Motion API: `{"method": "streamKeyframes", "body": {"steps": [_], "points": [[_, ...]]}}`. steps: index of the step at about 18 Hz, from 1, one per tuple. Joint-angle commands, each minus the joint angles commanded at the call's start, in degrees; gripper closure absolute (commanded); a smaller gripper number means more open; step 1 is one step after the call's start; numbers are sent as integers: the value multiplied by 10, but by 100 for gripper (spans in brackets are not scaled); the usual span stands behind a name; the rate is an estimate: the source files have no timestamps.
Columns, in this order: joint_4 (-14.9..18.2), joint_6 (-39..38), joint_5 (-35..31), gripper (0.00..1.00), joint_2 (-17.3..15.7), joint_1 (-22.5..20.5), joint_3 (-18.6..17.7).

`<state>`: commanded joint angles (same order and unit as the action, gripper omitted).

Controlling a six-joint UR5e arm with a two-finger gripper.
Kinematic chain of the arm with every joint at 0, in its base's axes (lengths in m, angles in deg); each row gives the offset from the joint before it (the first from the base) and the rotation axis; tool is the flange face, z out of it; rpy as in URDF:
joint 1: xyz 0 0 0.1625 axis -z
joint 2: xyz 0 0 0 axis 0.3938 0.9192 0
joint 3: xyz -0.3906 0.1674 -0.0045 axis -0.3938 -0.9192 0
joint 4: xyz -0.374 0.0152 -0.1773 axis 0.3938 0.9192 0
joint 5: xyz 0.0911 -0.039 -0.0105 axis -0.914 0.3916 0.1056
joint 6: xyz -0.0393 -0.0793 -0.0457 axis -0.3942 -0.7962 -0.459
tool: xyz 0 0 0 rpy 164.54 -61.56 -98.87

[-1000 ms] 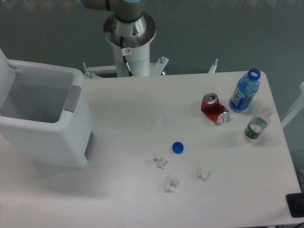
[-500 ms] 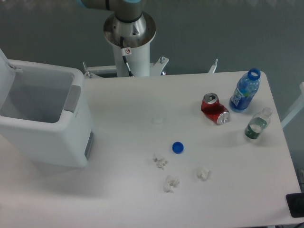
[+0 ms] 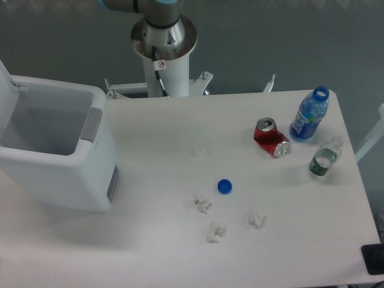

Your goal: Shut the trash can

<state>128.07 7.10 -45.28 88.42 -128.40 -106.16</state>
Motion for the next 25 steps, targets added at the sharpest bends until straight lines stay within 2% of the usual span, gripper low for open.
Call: {"method": "streamKeyframes", "body": {"steps": [16, 25], "points": [[11, 0, -28, 94, -20, -4, -15], [12, 0, -46, 94, -21, -6, -19]]}}
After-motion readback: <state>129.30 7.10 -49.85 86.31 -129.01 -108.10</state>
